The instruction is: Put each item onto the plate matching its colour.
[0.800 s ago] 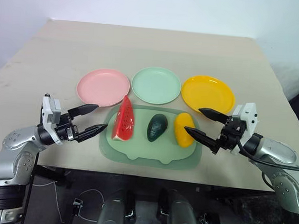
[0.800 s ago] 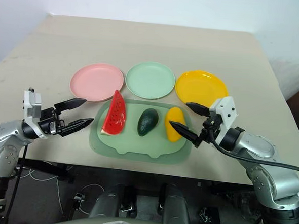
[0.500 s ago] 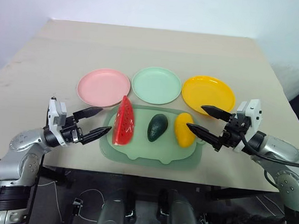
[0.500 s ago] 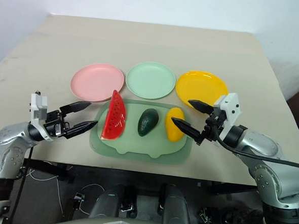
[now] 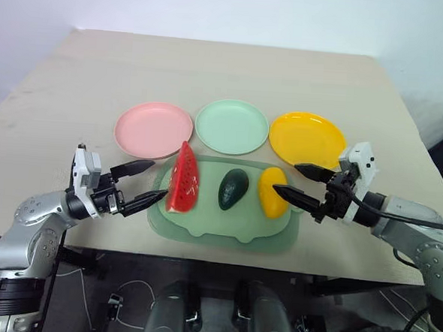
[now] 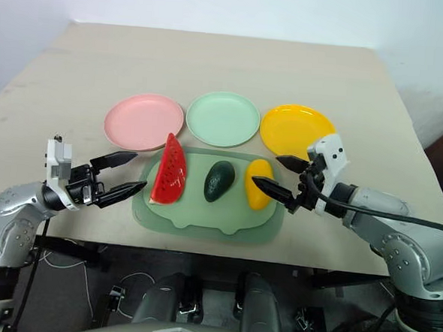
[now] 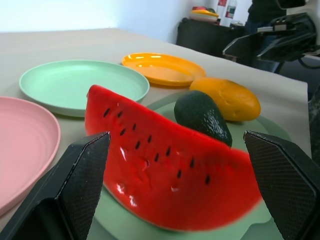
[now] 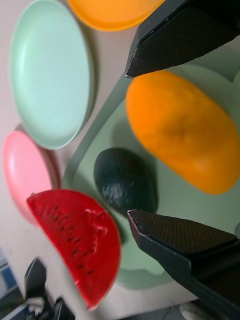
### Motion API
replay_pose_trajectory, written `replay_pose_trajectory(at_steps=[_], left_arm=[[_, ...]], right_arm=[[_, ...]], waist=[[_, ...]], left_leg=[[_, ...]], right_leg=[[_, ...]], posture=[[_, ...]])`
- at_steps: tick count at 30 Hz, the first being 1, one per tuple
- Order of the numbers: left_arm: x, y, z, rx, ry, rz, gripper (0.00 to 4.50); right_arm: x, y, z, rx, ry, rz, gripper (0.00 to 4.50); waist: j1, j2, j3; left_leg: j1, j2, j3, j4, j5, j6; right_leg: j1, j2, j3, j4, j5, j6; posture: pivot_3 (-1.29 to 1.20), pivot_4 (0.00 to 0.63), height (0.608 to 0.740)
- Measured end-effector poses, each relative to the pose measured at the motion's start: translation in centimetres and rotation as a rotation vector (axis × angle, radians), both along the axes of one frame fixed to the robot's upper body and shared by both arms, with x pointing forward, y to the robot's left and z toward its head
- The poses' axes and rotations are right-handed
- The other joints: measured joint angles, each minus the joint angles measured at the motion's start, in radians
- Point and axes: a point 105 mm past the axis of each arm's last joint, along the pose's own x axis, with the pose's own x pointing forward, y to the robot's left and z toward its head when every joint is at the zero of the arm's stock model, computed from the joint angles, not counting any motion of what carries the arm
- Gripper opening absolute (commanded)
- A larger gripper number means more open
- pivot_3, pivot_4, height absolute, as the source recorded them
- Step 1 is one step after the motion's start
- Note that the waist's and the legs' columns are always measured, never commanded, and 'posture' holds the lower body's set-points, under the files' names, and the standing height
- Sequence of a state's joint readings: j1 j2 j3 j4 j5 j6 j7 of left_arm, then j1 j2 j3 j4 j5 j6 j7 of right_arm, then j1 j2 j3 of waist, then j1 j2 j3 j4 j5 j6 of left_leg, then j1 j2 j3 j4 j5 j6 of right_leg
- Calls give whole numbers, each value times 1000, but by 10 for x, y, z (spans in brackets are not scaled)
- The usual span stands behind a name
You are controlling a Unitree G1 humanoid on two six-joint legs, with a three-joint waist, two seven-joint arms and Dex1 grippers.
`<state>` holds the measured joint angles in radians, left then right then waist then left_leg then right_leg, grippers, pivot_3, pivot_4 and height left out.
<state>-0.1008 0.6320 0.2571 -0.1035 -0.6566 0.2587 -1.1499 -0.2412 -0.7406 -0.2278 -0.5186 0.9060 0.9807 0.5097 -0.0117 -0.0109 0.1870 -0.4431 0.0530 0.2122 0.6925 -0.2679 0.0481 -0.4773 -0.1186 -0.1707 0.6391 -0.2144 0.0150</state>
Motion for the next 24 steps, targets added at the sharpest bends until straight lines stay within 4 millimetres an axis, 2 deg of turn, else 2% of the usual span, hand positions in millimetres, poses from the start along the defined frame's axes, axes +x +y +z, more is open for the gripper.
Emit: replay_pose_trajectory(at_steps=[9,16,24], left_arm=[[2,-1,5,9,-18,-8,4486],[4,-3,3,3,-18,-5,4486],[9,-8,-1,-24,-10,-2,4486]], right_arm=[[26,-4,-2,-37,120,-150,4500],[20,-1,-19,-93,277,-145,4500],[21,16,-25,-76,340,-122,4500]], waist=[[-2,0,0],[-2,0,0],[-3,0,0]], left_leg=[[0,0,0,0,0,0],[-1,0,1,0,0,0],[-1,0,1,0,0,0]], right_leg=[[-1,0,0,0,0,0],[-1,0,0,1,1,2],[-1,0,0,2,2,3]], posture=[[0,150,696],[0,150,696],[0,150,696]])
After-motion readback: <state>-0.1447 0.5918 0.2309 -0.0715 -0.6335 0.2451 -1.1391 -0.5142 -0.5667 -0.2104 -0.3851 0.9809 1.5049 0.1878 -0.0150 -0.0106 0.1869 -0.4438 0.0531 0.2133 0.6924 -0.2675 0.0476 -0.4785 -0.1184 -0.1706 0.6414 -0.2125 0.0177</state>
